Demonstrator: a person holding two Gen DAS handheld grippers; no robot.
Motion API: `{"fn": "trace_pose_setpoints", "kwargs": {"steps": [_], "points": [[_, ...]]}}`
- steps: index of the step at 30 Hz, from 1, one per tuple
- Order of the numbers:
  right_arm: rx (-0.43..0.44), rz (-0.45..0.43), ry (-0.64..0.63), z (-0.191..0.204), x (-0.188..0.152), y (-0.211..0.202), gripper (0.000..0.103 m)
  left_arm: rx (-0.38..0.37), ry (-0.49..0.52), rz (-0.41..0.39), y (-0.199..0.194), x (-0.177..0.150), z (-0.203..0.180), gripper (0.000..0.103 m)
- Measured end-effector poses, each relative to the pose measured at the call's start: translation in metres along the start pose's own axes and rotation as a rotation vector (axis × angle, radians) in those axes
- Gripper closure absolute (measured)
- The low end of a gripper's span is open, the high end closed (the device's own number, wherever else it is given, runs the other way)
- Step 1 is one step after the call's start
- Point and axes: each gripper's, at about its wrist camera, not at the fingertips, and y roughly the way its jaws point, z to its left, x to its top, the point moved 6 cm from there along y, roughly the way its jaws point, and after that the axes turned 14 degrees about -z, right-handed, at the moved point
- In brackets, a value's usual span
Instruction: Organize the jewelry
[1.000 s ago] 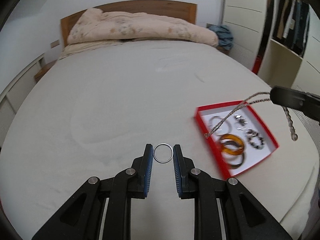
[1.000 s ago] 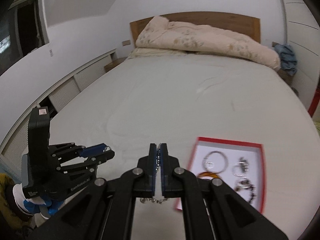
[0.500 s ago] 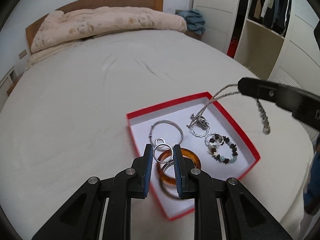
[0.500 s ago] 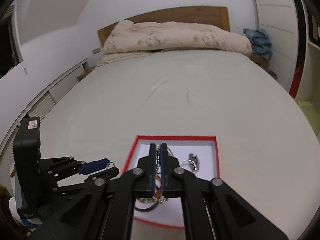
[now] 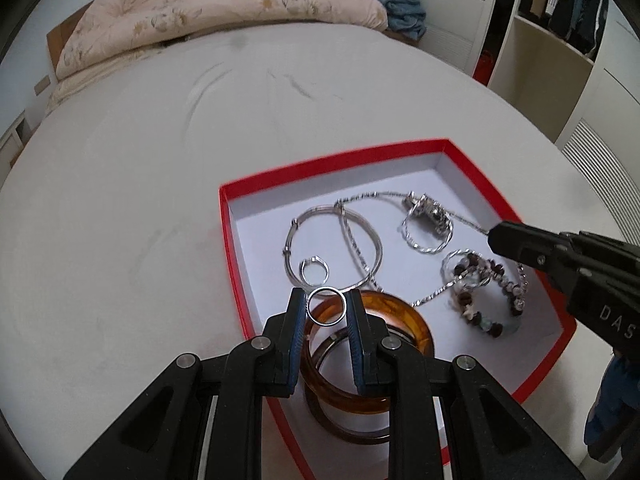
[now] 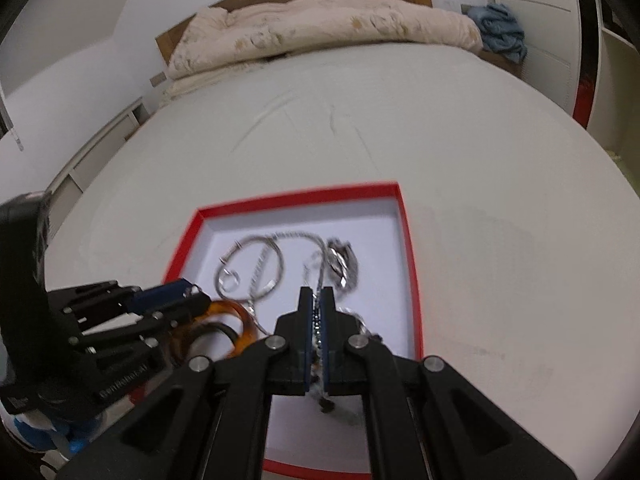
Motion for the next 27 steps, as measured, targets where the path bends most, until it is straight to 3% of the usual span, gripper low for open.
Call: {"fn": "trace_pose_setpoints", "kwargs": {"steps": [7,11,13,15,22,27], "points": [[-0.03,0.054,-0.012,-0.007,-0.018,0.003,0.098,0.016,-0.02,0.019,0.003,-0.008,0.005,0.081],[-0.038,0.059,-0.009,-0.009,-0.019,0.0,0.097,0.001,-0.02,0.015,0.0,-0.008,0.003,0.071],[-0.045,0.058,-0.012,-0.009,-0.02,-0.003,0.088,-0.003,-0.019,0.009,-0.003,-0.006,0.001,0.064],[-0.046,0.053,-0.011,-0.009,-0.02,-0.01,0.071,0.002,-0.011,0.002,-0.007,-0.005,-0.001,0.057],[-0.053,0.027,-0.02,-0.001,-0.015,-0.039,0.071,0.013,-0.012,-0.033,-0.038,0.0,0.001,0.056],[-0.048,-0.009,-0.04,0.017,-0.006,-0.068,0.071,0.049,-0.027,-0.066,-0.074,0.0,0.009,0.044]]}}
